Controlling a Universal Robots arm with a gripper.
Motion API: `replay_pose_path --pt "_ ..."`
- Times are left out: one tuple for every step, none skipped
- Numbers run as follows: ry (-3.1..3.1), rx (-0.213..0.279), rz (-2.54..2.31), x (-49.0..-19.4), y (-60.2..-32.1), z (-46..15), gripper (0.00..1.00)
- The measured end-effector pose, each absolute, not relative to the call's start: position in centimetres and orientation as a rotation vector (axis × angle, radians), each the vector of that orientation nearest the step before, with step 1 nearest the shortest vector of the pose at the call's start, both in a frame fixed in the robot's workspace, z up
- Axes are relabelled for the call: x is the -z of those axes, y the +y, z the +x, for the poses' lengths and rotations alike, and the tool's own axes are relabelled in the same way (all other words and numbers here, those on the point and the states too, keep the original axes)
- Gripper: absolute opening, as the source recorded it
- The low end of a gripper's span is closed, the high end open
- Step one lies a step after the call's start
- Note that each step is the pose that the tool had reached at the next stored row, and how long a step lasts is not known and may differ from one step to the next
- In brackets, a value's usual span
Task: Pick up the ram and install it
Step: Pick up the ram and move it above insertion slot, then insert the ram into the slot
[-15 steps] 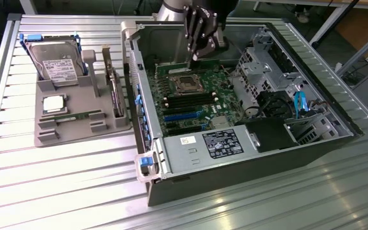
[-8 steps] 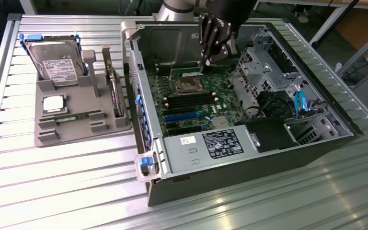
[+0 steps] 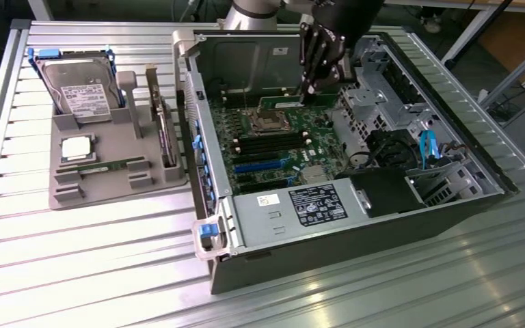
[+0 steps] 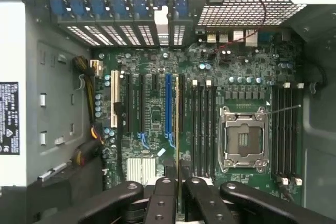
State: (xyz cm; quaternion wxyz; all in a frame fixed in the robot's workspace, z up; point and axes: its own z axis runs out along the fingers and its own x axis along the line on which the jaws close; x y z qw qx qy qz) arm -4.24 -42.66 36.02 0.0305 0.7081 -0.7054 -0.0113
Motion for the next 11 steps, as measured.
replay_pose_path --pt "-2.174 0.035 2.182 -35.9 -42.5 -4.2 0.13" --pt "-2.174 0.035 2.182 -35.7 -42.4 -4.2 0.13" --pt "-2.174 0.035 2.182 -35.5 -42.3 -4.2 0.13" --pt "-2.175 0.034 2.181 -35.2 -42.3 -4.2 0.13" --pt "-2.175 0.035 2.181 -34.8 -42.3 -4.2 0.13" --pt "-2.176 0.034 2.180 -34.3 -42.2 -4.2 0.13" --pt "-2.176 0.034 2.180 -34.0 -42.1 -4.2 0.13" --pt "-2.176 0.034 2.180 -33.7 -42.0 -4.2 0.13" --pt "-2.175 0.034 2.180 -33.3 -41.8 -4.2 0.13" --pt "-2.175 0.034 2.180 -32.9 -41.6 -4.2 0.13" --pt "-2.175 0.033 2.180 -32.7 -41.5 -4.2 0.13"
